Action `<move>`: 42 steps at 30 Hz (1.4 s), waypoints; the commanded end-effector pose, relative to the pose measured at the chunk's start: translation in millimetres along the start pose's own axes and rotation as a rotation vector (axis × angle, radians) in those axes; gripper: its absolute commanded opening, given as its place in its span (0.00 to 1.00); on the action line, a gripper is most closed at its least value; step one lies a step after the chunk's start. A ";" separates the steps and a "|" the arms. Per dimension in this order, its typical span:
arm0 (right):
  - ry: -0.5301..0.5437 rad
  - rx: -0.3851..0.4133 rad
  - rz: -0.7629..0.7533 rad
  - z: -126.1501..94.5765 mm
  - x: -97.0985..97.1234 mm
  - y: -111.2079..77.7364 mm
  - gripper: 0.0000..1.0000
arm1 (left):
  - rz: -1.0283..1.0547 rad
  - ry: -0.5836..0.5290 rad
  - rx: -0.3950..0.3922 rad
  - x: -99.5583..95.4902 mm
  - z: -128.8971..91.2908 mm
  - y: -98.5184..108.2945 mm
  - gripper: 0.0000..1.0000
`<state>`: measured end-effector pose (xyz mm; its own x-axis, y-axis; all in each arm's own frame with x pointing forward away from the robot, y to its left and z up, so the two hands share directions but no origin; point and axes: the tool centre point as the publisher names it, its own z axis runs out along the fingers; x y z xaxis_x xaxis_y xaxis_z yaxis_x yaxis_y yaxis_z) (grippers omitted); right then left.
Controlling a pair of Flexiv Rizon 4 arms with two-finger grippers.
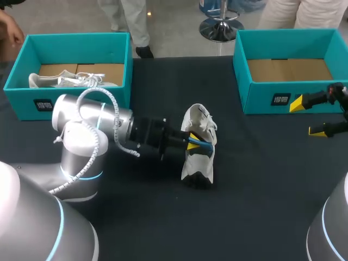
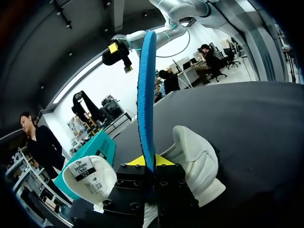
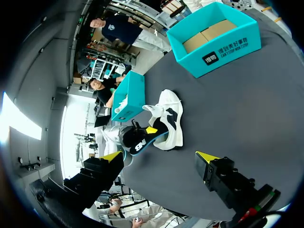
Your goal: Take the shoe out of the shoebox, open the shoe tongue, remove and reinsert the insole, then place the shoe into the shoebox
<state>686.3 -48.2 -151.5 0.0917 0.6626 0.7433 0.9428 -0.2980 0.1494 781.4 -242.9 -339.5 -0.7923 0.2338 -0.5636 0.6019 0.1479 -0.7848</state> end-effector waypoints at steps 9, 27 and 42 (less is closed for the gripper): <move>-0.002 -0.003 0.001 0.1 -0.7 -2.0 1.00 | 0.023 -0.008 0.029 -1.2 -10.9 -23.3 0.29; -0.002 -0.003 0.001 0.1 -0.7 -2.0 1.00 | 0.045 0.011 -0.021 4.7 -0.4 -9.4 0.00; -0.002 -0.003 0.001 0.1 -0.7 -2.0 1.00 | 0.036 0.017 -0.064 -0.9 3.2 4.8 0.26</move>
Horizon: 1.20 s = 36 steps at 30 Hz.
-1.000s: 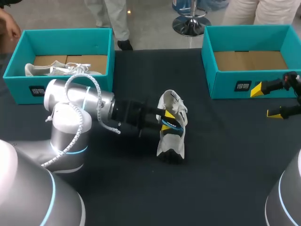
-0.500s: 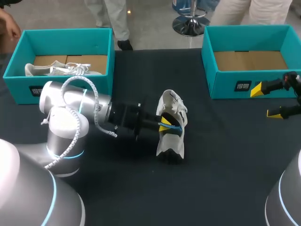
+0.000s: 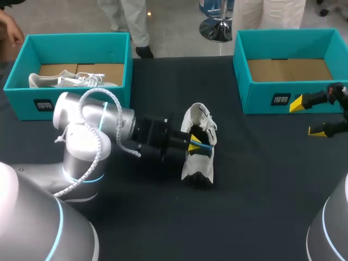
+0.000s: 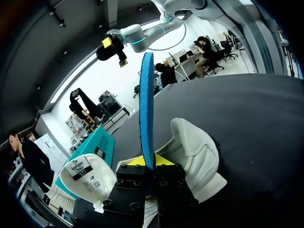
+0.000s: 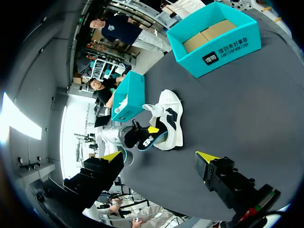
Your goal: Take the shoe out of the shoebox, open the shoe tongue, remove and reinsert the insole, then place the shoe into the shoebox
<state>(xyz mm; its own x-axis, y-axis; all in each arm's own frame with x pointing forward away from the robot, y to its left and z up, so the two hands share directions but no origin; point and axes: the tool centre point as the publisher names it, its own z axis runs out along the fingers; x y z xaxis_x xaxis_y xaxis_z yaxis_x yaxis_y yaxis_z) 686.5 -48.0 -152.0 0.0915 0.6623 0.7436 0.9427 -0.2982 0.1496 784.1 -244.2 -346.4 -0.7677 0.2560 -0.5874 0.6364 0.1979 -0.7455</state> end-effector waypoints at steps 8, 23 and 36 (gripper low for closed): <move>-0.003 -0.003 0.001 -0.4 -0.5 -2.1 1.00 | 0.002 -0.023 0.025 -1.7 -14.3 -17.7 0.42; -0.003 -0.003 0.001 -0.4 -0.5 -2.1 1.00 | 0.013 -0.001 0.011 2.9 -6.8 -10.8 0.00; -0.003 -0.003 0.001 -0.4 -0.5 -2.1 1.00 | 0.046 -0.006 -0.044 -5.2 4.7 11.0 0.00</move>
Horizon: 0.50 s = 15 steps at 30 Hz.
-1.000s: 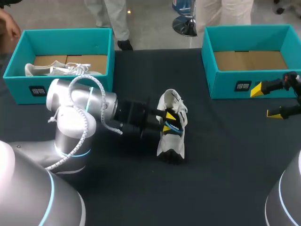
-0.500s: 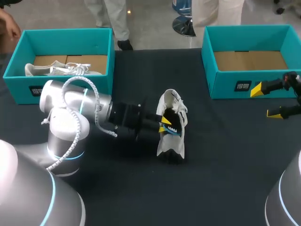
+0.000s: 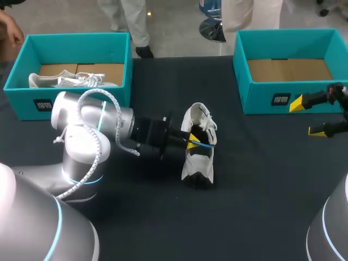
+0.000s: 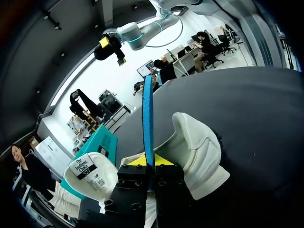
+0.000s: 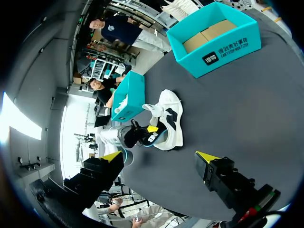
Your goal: Take the shoe out of the shoebox, open the shoe tongue, remove and reinsert the insole, then place the shoe into the shoebox
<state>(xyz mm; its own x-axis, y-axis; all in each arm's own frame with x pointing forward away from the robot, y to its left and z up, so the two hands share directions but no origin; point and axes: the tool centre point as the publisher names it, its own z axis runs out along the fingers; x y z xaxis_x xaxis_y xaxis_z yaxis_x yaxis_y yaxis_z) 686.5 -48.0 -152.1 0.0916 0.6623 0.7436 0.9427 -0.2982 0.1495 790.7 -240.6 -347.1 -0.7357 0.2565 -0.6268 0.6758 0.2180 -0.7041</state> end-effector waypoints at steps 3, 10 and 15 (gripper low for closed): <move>-0.002 -0.003 0.001 -0.5 -0.4 -2.1 1.00 | -0.010 0.009 -0.019 -0.2 8.8 8.2 0.00; -0.002 -0.003 0.001 -0.5 -0.4 -2.1 1.00 | -0.013 0.005 -0.010 -0.2 -2.7 -3.0 0.32; -0.002 -0.003 0.001 -0.5 -0.4 -2.1 1.00 | -0.009 -0.004 0.004 1.3 -8.6 -11.0 0.27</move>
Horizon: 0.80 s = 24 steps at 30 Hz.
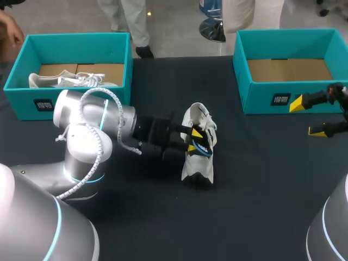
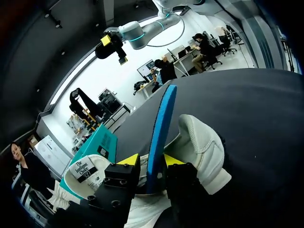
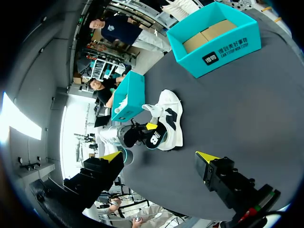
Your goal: Take the shoe out of the shoebox, open the shoe tongue, remove and reinsert the insole, then place the shoe into the shoebox
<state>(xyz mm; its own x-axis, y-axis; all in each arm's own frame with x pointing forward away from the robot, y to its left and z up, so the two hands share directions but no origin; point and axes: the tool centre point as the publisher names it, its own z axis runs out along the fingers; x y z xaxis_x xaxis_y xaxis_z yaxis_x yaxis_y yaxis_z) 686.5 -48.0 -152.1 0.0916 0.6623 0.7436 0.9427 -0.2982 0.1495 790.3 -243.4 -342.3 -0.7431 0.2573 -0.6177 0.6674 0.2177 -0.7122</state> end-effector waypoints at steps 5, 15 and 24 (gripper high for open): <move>-0.002 -0.003 0.001 -0.5 -0.5 -2.1 1.00 | 0.005 -0.004 0.011 6.0 -9.9 -11.2 0.18; -0.002 -0.003 0.001 -0.5 -0.5 -2.1 1.00 | 0.000 0.017 0.004 6.8 1.6 -1.8 0.00; -0.002 -0.003 0.001 -0.5 -0.5 -2.1 1.00 | 0.017 0.025 -0.026 0.5 12.4 13.0 0.00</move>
<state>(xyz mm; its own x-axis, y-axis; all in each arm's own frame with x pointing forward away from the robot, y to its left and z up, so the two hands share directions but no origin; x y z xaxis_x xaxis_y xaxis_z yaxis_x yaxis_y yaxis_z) 686.5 -48.0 -152.1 0.0916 0.6623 0.7436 0.9427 -0.2982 0.1495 793.0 -243.5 -351.4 -0.7304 0.2753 -0.6251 0.6815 0.2322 -0.6940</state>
